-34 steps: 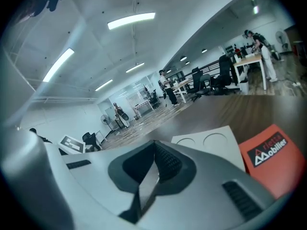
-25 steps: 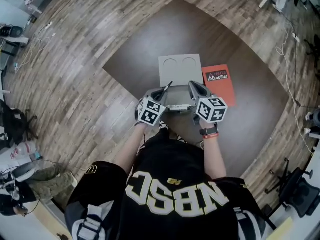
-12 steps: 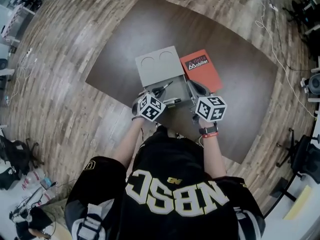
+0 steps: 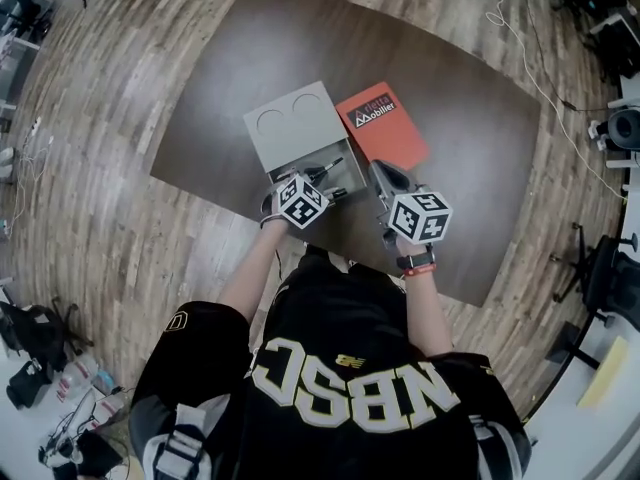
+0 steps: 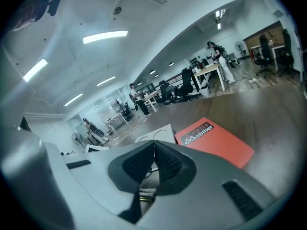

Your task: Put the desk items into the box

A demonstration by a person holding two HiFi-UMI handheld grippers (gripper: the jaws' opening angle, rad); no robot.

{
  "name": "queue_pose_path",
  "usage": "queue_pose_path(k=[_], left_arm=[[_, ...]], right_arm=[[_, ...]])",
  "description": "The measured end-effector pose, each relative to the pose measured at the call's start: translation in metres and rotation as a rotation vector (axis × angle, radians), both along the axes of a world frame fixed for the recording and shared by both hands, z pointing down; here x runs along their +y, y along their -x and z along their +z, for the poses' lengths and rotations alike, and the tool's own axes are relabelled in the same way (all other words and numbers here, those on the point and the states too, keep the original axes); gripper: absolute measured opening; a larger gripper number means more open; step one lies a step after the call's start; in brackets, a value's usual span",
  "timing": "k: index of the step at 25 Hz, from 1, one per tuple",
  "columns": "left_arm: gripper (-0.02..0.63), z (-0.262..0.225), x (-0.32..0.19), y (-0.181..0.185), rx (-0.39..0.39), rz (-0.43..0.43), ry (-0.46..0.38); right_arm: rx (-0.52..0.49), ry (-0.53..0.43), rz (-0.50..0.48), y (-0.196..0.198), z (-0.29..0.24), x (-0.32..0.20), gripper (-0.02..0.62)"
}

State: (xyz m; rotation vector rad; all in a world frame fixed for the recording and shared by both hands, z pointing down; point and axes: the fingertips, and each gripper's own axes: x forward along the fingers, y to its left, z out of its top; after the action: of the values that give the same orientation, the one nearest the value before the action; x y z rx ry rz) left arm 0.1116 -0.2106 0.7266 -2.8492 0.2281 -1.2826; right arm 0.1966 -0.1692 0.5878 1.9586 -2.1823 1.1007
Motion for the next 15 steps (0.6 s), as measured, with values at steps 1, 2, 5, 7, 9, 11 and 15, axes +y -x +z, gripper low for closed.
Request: queue_pose_path(k=[1, 2, 5, 7, 9, 11, 15], left_arm=[[0.051, 0.005, 0.0, -0.002, -0.009, 0.012, 0.002], [0.051, 0.01, 0.0, -0.004, -0.017, 0.026, 0.006], [0.049, 0.022, -0.003, -0.006, -0.037, 0.059, 0.016], [0.051, 0.029, -0.005, -0.006, -0.053, 0.074, 0.018], [0.051, 0.035, -0.004, -0.005, -0.07, 0.089, 0.019], [0.051, 0.04, -0.001, -0.004, -0.088, 0.102, 0.02], [0.051, 0.046, 0.002, -0.004, -0.11, 0.121, 0.008]], right_arm=[[-0.001, 0.008, -0.002, 0.001, 0.002, 0.002, 0.009], [-0.003, 0.017, -0.004, 0.003, 0.005, 0.004, 0.009], [-0.006, 0.041, -0.008, 0.008, 0.012, 0.005, 0.009], [-0.005, 0.05, -0.011, 0.012, 0.016, 0.005, 0.009], [-0.002, 0.052, -0.014, 0.014, 0.019, 0.006, 0.009], [0.003, 0.052, -0.014, 0.014, 0.018, 0.009, 0.009], [0.014, 0.062, -0.017, 0.011, 0.018, 0.009, 0.009]])
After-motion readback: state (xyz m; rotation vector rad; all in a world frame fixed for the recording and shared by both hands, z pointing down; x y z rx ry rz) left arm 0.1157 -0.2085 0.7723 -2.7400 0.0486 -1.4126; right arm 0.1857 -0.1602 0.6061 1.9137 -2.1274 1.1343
